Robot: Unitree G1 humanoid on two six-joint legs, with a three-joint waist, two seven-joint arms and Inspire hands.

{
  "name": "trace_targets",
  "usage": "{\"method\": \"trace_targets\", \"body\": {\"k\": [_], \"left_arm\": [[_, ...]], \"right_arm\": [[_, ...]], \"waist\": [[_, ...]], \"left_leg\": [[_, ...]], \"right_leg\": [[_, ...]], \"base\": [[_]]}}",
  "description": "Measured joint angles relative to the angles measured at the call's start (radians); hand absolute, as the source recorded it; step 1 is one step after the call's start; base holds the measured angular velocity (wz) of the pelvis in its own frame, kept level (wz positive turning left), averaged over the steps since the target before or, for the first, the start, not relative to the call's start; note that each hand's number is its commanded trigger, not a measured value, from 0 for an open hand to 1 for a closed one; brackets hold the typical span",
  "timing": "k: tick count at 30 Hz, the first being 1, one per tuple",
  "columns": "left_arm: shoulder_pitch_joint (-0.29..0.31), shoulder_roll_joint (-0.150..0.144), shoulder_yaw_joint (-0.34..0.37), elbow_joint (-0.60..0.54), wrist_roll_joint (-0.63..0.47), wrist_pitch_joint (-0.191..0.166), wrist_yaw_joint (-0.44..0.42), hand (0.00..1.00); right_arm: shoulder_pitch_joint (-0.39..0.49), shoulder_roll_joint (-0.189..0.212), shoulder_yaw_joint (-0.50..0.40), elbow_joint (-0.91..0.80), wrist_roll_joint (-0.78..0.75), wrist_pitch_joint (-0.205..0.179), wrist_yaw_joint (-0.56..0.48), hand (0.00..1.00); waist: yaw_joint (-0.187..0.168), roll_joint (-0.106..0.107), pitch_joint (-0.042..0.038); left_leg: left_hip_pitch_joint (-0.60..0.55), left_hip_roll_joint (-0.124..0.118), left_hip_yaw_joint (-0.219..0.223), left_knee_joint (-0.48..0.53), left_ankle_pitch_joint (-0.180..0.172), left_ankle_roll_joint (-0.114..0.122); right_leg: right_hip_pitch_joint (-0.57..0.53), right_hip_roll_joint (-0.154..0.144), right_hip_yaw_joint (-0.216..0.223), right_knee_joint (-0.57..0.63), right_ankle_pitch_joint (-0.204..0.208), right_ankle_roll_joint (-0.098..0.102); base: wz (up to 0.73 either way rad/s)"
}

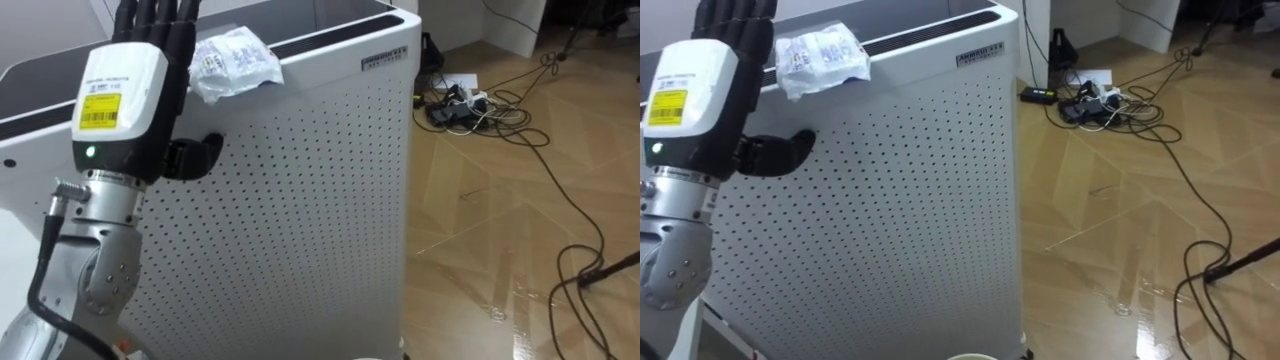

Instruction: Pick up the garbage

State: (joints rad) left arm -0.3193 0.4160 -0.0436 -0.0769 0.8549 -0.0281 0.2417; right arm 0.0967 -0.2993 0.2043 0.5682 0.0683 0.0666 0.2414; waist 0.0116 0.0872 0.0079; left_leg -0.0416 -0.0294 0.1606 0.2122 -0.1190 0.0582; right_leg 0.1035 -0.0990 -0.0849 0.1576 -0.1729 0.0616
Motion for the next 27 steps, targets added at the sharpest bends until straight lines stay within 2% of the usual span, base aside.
{"method": "trace_targets", "body": {"k": [2, 5, 9, 12, 23, 27], "left_arm": [[0.0, 0.01, -0.011, 0.0, 0.0, 0.004, -0.022, 1.0], [-0.001, 0.026, -0.044, 0.0, 0.0, 0.029, -0.057, 1.0], [-0.039, 0.029, -0.044, 0.0, -0.001, 0.068, -0.084, 1.0], [-0.057, 0.029, -0.044, 0.004, 0.0, 0.093, -0.088, 1.0], [-0.077, 0.028, -0.04, 0.008, -0.004, 0.119, -0.101, 1.0], [-0.077, 0.035, -0.036, -0.009, -0.108, 0.126, -0.097, 1.0]], "right_arm": [[0.0, -0.002, 0.0, 0.0, 0.0, 0.0, -0.001, 1.0], [-0.003, -0.008, 0.0, 0.0, 0.001, 0.0, -0.002, 1.0], [-0.002, -0.008, 0.0, 0.0, 0.003, 0.016, 0.002, 1.0], [-0.002, -0.008, 0.0, 0.0, 0.005, 0.028, 0.002, 1.0], [-0.002, -0.014, 0.001, 0.0, 0.007, 0.037, 0.001, 1.0], [-0.002, -0.016, 0.001, -0.005, 0.009, 0.037, 0.0, 1.0]], "waist": [[-0.002, 0.004, 0.0023], [0.001, 0.016, 0.0084], [-0.006, 0.025, 0.0035], [-0.012, 0.03, 0.0033], [-0.018, 0.038, 0.0007], [-0.02, 0.035, 0.0028]], "left_leg": [[0.0, 0.0, -0.002, 0.001, 0.0, 0.0], [-0.004, 0.0, -0.002, 0.007, 0.0, 0.001], [-0.006, 0.001, 0.001, 0.008, 0.001, 0.002], [-0.002, 0.001, 0.004, 0.007, 0.001, 0.002], [0.014, 0.0, 0.008, -0.002, 0.001, 0.001], [0.015, -0.003, 0.008, -0.01, 0.003, 0.0]], "right_leg": [[0.0, 0.0, -0.001, 0.0, 0.0, 0.0], [-0.007, 0.0, -0.002, 0.013, 0.0, 0.0], [-0.011, -0.001, 0.0, 0.016, 0.0, 0.0], [-0.008, -0.001, 0.0, 0.017, 0.0, 0.0], [0.003, -0.002, 0.002, 0.011, -0.001, 0.001], [0.003, -0.003, 0.003, 0.0, -0.006, 0.003]], "base": [[0.0], [0.0], [-0.01], [-0.01], [-0.01], [-0.01]]}}
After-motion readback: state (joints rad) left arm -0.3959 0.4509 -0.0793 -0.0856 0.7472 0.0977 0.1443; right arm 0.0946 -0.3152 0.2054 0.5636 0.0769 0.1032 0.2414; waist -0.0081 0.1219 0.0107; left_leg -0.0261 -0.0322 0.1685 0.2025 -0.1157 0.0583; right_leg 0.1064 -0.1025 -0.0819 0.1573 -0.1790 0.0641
